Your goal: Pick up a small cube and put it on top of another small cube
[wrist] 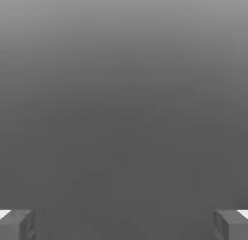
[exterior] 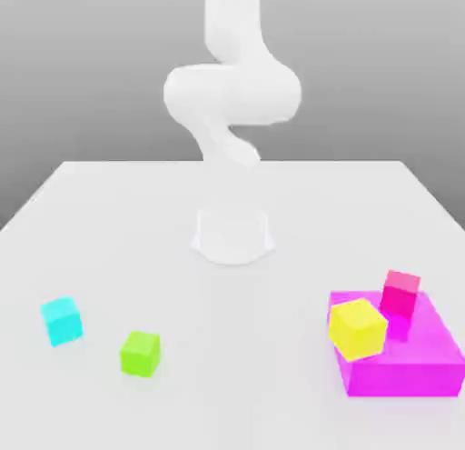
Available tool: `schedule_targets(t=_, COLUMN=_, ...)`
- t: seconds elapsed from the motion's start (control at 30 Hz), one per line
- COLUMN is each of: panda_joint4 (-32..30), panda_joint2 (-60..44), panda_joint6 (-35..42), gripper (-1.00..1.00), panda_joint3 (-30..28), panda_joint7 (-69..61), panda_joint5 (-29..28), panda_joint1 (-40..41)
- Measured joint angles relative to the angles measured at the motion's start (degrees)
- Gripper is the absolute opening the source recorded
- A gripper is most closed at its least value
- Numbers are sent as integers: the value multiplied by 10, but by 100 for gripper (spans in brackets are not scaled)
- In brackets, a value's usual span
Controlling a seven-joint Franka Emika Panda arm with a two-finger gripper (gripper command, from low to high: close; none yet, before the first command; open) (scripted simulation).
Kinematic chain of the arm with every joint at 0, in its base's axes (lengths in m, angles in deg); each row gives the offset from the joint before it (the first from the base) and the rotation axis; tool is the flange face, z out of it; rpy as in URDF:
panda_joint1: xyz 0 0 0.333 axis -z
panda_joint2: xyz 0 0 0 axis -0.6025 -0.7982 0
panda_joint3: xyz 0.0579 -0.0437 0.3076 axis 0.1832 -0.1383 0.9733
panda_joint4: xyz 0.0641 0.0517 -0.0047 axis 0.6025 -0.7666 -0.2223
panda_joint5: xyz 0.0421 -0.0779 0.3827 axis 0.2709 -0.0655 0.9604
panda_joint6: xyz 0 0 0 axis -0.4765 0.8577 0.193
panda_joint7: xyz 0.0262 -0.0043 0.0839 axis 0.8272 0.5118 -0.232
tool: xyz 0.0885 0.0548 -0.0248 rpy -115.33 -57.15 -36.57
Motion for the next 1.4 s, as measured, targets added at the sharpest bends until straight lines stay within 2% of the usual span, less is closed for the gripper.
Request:
schedule_targets(t=0.33, panda_joint4=-99, panda_joint2=-196, panda_joint6=-114, gripper=0, panda_joint3=-58, panda_joint7=79, panda_joint5=-54, panda_joint1=129)
schedule_targets(t=0.53, panda_joint4=-158, panda_joint2=-312, panda_joint6=-184, gripper=0, panda_joint3=-113, panda_joint7=100, panda_joint5=-53, panda_joint1=189)
schedule_targets(t=0.63, panda_joint4=-187, panda_joint2=-371, panda_joint6=-219, gripper=0, panda_joint3=-142, panda_joint7=94, panda_joint5=-27, panda_joint1=218)
schedule_targets(t=0.73, panda_joint4=-217, panda_joint2=-430, panda_joint6=-254, gripper=0, panda_joint3=-152, panda_joint7=66, panda_joint5=28, panda_joint1=262)
schedule_targets(t=0.87, panda_joint4=-216, panda_joint2=-513, panda_joint6=-314, gripper=0, panda_joint3=-109, panda_joint7=14, panda_joint5=106, panda_joint1=293)
schedule_targets(t=0.97, panda_joint4=-205, panda_joint2=-575, panda_joint6=-364, gripper=0, panda_joint3=-62, panda_joint7=-13, panda_joint5=142, panda_joint1=332)
schedule_targets(t=1.0, panda_joint4=-203, panda_joint2=-587, panda_joint6=-373, gripper=-100, panda_joint3=-53, panda_joint7=-17, panda_joint5=147, panda_joint1=339)
schedule_targets(t=1.23, panda_joint4=-203, panda_joint2=-586, panda_joint6=-372, gripper=-100, panda_joint3=-52, panda_joint7=-15, panda_joint5=144, panda_joint1=340)
schedule_targets(t=1.4, panda_joint4=-221, panda_joint2=-495, panda_joint6=-300, gripper=-100, panda_joint3=-99, panda_joint7=34, panda_joint5=79, panda_joint1=309)
